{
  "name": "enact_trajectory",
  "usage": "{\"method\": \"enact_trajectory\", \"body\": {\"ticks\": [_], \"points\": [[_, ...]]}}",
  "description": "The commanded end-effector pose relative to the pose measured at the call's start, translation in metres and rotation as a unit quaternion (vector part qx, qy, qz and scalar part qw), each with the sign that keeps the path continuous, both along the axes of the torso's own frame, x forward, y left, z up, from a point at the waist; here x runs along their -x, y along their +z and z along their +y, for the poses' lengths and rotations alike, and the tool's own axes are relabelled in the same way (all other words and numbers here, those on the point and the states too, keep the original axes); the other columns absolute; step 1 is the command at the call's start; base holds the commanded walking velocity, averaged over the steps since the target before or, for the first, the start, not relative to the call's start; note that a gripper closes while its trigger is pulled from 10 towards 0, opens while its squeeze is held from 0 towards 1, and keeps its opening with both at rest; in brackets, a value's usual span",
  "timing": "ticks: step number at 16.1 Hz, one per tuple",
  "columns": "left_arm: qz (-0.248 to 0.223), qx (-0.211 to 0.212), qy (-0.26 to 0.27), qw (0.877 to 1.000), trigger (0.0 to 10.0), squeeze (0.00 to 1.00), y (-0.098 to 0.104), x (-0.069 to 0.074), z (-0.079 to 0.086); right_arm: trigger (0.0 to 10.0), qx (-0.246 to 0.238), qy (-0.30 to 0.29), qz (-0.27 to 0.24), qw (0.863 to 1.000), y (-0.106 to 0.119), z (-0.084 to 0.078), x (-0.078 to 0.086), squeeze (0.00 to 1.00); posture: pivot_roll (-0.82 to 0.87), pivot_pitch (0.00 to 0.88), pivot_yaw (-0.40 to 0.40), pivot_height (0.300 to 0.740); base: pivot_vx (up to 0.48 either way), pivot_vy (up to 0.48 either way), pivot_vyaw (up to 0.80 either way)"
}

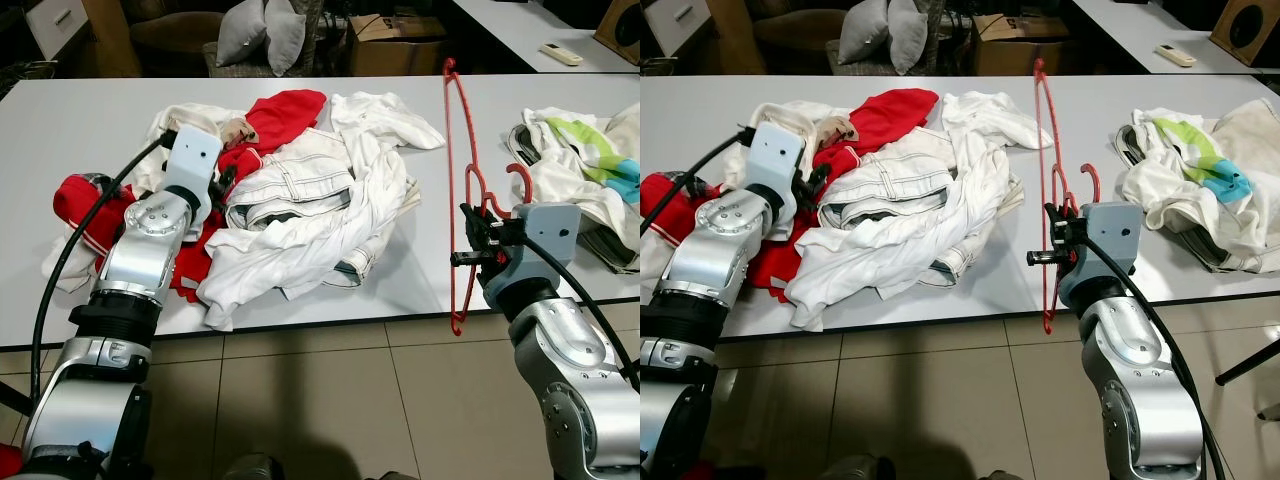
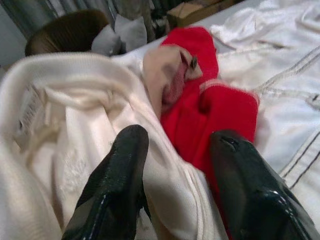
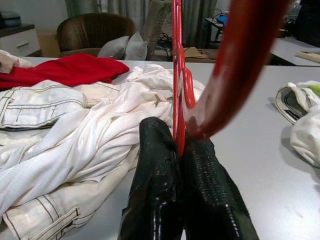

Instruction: Hang hanger

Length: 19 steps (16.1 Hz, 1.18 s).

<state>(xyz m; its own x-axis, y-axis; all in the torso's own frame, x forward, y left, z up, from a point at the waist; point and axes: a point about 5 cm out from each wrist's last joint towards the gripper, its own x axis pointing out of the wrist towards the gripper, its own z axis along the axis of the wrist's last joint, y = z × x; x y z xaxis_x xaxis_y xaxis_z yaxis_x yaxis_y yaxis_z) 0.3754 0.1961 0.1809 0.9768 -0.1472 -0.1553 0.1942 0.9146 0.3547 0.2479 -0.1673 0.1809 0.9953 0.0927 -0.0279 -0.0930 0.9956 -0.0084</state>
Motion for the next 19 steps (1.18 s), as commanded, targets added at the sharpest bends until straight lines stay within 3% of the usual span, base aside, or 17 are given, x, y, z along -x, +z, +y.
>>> {"method": "enact_trajectory", "body": {"ticks": [1,13,19], "points": [[0.005,0.005,-0.006,1.0,0.0,0.0,0.002,-0.003,-0.004,10.0,0.008,0.0,-0.008,1.0,0.003,0.0,-0.001,0.0,-0.03,0.042,-0.017,0.74,0.0,0.0,0.0],[0.018,0.065,0.038,0.997,0.0,0.0,-0.006,-0.004,0.013,10.0,0.012,0.008,-0.012,1.0,0.002,0.005,-0.004,0.0,-0.03,0.014,-0.029,0.74,0.0,0.0,0.0],[-0.008,0.177,0.019,0.984,0.0,0.0,0.012,-0.005,0.018,10.0,0.015,0.01,-0.016,1.0,0.001,0.006,-0.006,0.0,-0.02,0.005,-0.033,0.74,0.0,0.0,0.0]]}}
